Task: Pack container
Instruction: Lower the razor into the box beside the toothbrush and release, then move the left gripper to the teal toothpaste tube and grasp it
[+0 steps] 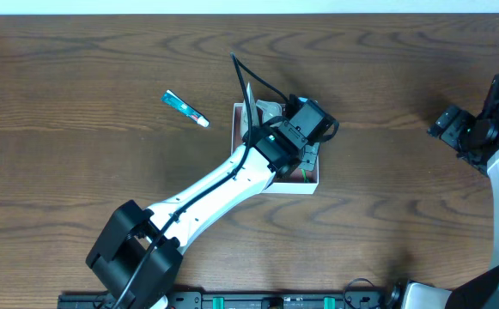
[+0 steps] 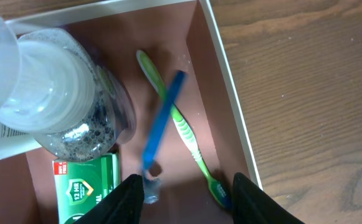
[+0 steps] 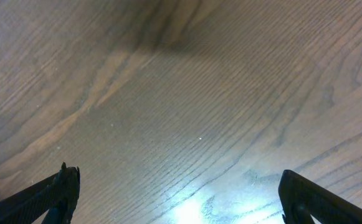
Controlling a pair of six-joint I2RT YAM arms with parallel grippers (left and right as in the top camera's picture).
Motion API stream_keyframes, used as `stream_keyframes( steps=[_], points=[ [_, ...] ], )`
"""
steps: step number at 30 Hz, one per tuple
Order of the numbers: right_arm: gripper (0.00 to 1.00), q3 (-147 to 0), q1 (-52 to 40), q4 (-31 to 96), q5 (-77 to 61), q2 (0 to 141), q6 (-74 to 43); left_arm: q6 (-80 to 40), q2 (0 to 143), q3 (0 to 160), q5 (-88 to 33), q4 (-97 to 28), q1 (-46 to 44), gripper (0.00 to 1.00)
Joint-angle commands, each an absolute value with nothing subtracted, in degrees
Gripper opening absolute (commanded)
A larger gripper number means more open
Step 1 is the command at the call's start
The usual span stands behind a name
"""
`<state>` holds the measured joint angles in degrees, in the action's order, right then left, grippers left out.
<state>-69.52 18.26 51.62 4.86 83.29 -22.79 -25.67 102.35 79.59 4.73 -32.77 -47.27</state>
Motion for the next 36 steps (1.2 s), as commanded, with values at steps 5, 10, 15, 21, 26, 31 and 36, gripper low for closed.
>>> stream_keyframes(
  steps=[5, 10, 15, 21, 26, 31, 36],
  points=[
    [0.99, -70.22, 18.70, 51.68, 5.10, 82.94, -22.65, -25.58, 99.74, 80.40, 5.41, -32.91, -47.22, 0.48],
    [0.99, -70.22, 18.70, 51.68, 5.10, 82.94, -22.65, -25.61, 93.54, 80.97, 5.39, -32.88, -47.22, 0.48],
    [0.99, -70.22, 18.70, 51.68, 5.10, 82.94, -22.65, -25.61, 84.71, 81.36, 5.23, -32.84, -47.29, 0.47],
    [0.99, -70.22, 18.70, 51.68, 5.10, 82.94, -22.65, -23.42, 74.41, 81.36, 5.78, -34.57, -47.57, 0.48],
    [0.99, -70.22, 18.70, 51.68, 5.10, 82.94, -22.65, -23.20, 67.68, 81.36, 16.60, -41.28, -47.48, 0.48],
    [0.99, -70.22, 18.70, 51.68, 5.10, 82.94, -22.65, -23.22, 64.58, 81.36, 24.12, -48.18, -43.66, 0.48],
    [0.99, -70.22, 18.70, 51.68, 5.10, 82.94, -22.65, -23.24, 66.06, 81.34, 22.61, -52.29, -34.37, 0.48]
  ],
)
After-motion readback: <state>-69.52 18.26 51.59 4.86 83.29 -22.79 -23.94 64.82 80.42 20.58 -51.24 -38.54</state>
